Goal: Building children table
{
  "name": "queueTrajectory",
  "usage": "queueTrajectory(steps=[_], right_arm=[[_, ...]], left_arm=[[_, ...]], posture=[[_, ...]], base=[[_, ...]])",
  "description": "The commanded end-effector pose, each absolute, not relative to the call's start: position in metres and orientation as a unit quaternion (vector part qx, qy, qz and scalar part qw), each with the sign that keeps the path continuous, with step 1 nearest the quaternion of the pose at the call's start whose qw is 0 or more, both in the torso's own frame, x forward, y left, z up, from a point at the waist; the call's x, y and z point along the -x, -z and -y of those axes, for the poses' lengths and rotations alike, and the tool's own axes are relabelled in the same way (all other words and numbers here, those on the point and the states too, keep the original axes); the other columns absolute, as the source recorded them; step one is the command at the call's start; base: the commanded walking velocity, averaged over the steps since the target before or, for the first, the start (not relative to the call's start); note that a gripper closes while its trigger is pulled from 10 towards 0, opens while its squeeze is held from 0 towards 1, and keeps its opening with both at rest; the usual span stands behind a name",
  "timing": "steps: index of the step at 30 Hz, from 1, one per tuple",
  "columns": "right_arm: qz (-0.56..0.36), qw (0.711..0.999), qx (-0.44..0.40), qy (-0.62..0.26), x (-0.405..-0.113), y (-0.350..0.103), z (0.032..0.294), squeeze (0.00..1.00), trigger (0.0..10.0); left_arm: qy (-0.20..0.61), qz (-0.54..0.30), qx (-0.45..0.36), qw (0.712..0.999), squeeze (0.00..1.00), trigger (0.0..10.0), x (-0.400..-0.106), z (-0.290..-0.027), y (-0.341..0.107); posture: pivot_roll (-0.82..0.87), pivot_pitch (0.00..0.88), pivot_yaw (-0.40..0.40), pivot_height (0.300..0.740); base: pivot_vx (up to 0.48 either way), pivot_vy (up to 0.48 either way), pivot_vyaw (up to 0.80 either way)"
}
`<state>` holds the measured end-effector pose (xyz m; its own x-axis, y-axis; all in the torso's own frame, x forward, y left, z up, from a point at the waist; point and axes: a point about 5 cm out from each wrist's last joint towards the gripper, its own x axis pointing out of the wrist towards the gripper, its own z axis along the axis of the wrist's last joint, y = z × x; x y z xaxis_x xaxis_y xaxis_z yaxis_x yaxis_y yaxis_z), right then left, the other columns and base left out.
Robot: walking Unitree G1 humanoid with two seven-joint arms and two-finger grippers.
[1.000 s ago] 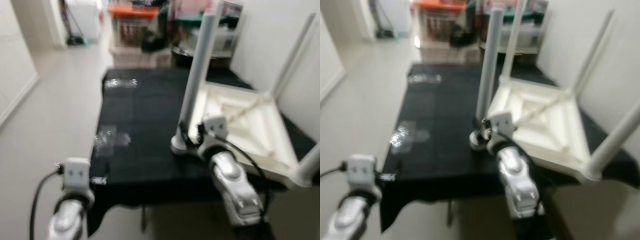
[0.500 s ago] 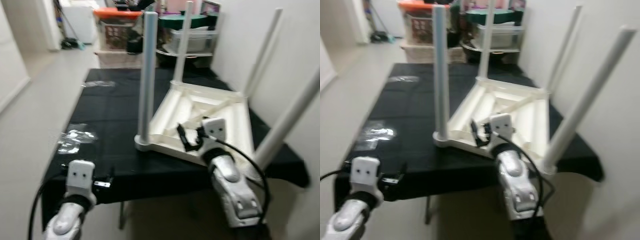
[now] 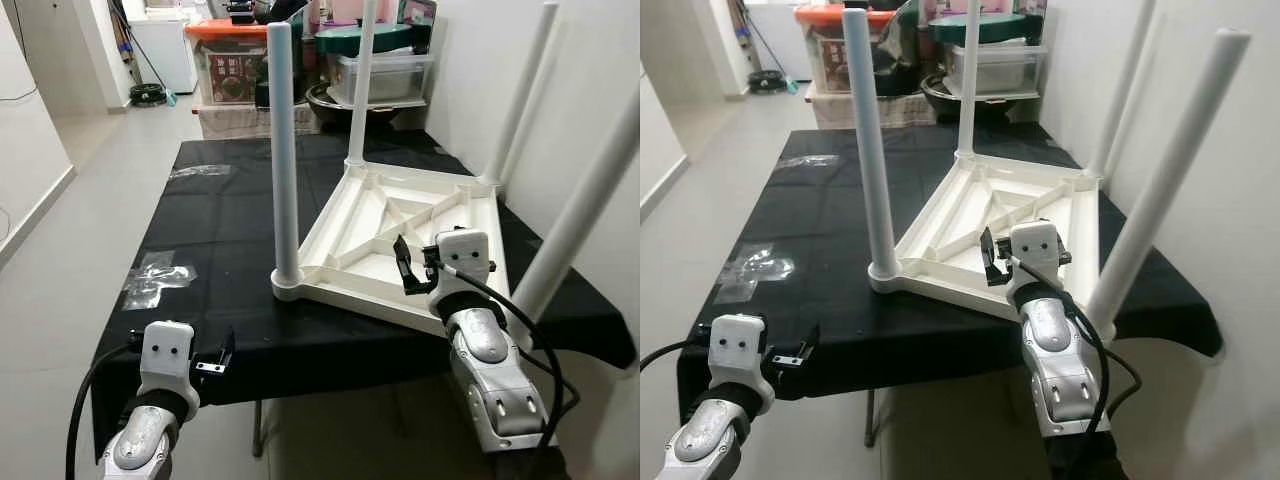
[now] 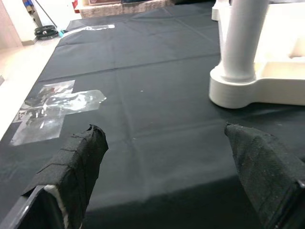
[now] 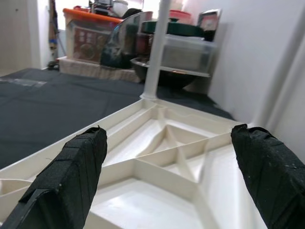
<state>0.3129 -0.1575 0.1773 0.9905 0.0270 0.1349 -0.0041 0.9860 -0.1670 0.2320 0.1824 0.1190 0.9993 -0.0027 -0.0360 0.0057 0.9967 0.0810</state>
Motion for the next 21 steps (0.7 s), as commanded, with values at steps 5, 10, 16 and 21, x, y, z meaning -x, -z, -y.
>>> queueTrajectory(steps=[5, 10, 16, 21], right_arm=[[0.013, 0.991, 0.076, -0.11, -0.313, -0.159, 0.143, 0.0, 10.0], [-0.006, 0.984, 0.077, -0.161, -0.317, -0.157, 0.148, 0.0, 10.0], [-0.028, 0.97, 0.07, -0.229, -0.325, -0.159, 0.17, 0.0, 10.0], [-0.027, 0.969, 0.076, -0.233, -0.335, -0.165, 0.189, 0.0, 10.0]], left_arm=[[0.0, -0.022, -0.044, 0.999, 0.0, 10.0, -0.234, -0.184, -0.117], [0.0, -0.022, -0.042, 0.999, 0.0, 10.0, -0.236, -0.183, -0.118], [0.0, -0.021, -0.041, 0.999, 0.0, 10.0, -0.236, -0.182, -0.118], [-0.001, -0.021, -0.04, 0.999, 0.0, 10.0, -0.237, -0.182, -0.118]], posture=[[0.0, 0.0, -0.057, 0.74], [0.0, 0.0, -0.062, 0.74], [0.01, 0.0, -0.071, 0.74], [0.01, 0.0, -0.076, 0.74]], base=[[0.0, -0.134, 0.0], [0.0, -0.48, 0.0], [0.0, -0.48, 0.0], [0.0, -0.48, 0.0]])
